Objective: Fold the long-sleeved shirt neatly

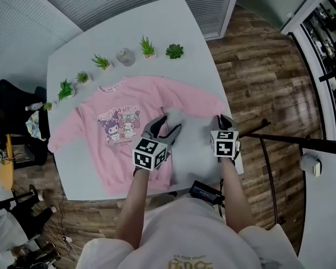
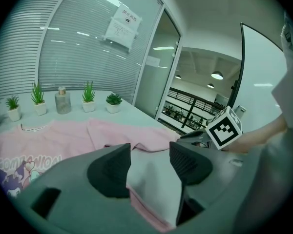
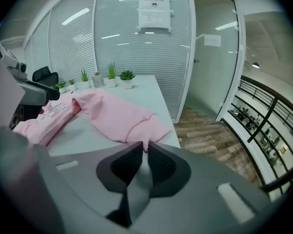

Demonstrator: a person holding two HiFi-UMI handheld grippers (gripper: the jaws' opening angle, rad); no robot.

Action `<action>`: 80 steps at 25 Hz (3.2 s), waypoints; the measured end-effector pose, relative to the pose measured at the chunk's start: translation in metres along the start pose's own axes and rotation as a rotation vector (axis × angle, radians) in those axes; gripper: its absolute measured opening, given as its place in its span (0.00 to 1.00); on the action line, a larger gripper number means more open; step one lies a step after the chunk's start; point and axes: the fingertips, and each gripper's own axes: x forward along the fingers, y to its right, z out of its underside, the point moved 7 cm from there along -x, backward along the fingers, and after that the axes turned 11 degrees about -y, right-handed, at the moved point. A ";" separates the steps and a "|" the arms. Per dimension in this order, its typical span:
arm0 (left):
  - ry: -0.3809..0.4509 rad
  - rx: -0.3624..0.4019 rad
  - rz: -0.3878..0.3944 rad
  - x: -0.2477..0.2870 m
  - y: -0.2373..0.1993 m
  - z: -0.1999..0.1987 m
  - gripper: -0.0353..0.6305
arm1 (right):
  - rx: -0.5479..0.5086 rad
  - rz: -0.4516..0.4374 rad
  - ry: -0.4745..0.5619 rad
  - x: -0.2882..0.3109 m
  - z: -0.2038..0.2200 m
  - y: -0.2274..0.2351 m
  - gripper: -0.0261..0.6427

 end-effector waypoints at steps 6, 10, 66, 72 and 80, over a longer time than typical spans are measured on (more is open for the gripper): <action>0.023 0.001 0.000 -0.006 0.000 -0.005 0.41 | 0.012 -0.035 -0.005 -0.001 0.000 0.003 0.08; 0.023 0.002 -0.020 -0.014 -0.003 -0.006 0.41 | 0.067 -0.066 0.001 -0.004 0.001 0.010 0.08; 0.185 -0.190 -0.330 -0.155 -0.082 0.007 0.48 | 0.047 -0.175 0.468 -0.122 -0.142 -0.032 0.08; 0.206 -0.201 -0.355 -0.179 -0.089 0.017 0.48 | -0.003 -0.242 0.489 -0.132 -0.148 -0.072 0.08; 0.203 -0.188 -0.393 -0.218 -0.116 0.034 0.49 | -0.041 -0.265 0.495 -0.131 -0.160 -0.122 0.08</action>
